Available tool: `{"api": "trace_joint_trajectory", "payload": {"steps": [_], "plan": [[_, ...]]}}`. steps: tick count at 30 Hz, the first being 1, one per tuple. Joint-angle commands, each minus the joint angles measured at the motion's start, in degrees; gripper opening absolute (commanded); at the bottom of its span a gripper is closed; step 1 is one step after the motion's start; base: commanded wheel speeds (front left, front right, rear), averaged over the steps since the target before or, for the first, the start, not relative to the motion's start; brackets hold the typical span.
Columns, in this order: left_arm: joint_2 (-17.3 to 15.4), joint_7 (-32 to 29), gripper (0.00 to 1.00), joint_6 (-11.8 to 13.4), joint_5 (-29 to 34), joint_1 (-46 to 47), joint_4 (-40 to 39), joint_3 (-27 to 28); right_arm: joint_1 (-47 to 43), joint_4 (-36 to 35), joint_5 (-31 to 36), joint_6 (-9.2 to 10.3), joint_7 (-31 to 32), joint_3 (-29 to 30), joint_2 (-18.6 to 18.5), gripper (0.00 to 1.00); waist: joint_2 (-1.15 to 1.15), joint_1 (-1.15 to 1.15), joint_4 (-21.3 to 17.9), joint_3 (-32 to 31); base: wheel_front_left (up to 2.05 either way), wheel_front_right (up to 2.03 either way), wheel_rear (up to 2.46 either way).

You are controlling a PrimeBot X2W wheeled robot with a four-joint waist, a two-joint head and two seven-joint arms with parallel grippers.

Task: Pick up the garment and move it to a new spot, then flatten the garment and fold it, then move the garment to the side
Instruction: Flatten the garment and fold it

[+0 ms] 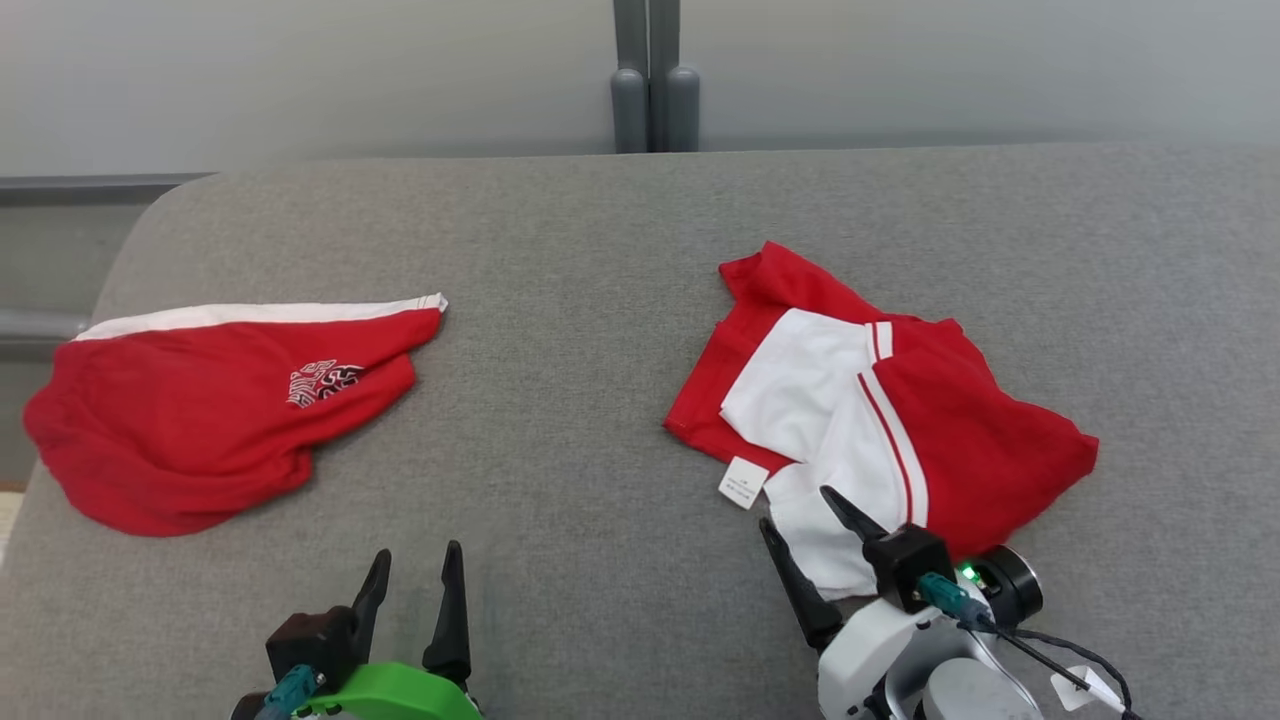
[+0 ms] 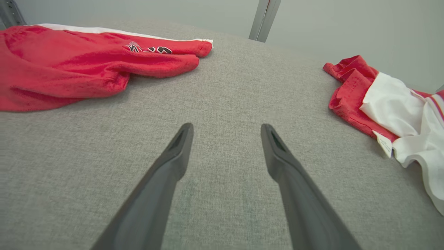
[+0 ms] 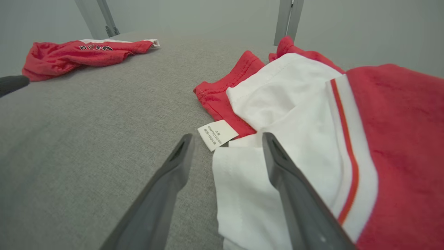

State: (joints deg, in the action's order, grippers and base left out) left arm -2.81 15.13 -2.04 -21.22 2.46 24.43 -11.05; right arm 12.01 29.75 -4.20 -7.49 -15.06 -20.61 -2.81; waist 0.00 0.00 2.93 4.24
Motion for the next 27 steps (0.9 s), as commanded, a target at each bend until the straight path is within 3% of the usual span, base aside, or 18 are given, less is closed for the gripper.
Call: {"api": "trace_joint_trajectory", "payload": {"steps": [1,11,12,13,15,22,27], "plan": [[-0.17,0.03,1.0,-0.06,-0.54,1.11,0.27,-0.09,1.32,1.76,0.86,0.0,-0.16,-0.08,-0.19,1.0,0.0,0.0,2.71,1.26,0.0,0.0,0.0],[-0.16,0.03,1.0,-0.21,-1.85,1.65,0.84,-0.81,4.34,10.68,4.08,0.0,-0.16,3.25,-0.18,1.0,0.0,0.0,5.72,2.9,0.0,0.0,0.0],[-0.16,0.03,1.0,-0.24,-2.05,1.61,0.91,-0.86,4.34,10.8,4.0,0.0,-0.16,3.49,-0.18,0.95,0.0,0.0,5.71,2.99,0.0,0.0,0.0],[-0.17,0.03,1.0,-0.27,-2.28,1.65,0.96,-0.91,4.36,11.05,4.11,0.0,-0.16,3.85,-0.19,0.43,0.0,0.0,5.64,3.15,0.0,0.0,0.0],[-0.17,0.03,1.0,-0.31,-2.28,1.77,0.97,-0.93,4.38,11.54,4.16,0.0,-0.14,4.24,-0.18,0.0,0.0,0.0,5.44,3.35,0.0,0.0,0.0],[-0.18,0.03,1.0,-0.87,-2.09,2.04,2.32,-1.8,3.36,6.18,0.56,0.0,-0.09,4.15,-0.14,0.0,0.0,0.0,4.02,3.3,0.0,0.0,0.0],[-0.17,0.03,1.0,-0.99,-2.54,1.63,3.58,-2.14,2.36,-1.5,-2.27,0.0,-0.1,4.85,-0.17,0.0,0.0,0.0,2.67,2.41,0.0,0.0,0.0]]}}
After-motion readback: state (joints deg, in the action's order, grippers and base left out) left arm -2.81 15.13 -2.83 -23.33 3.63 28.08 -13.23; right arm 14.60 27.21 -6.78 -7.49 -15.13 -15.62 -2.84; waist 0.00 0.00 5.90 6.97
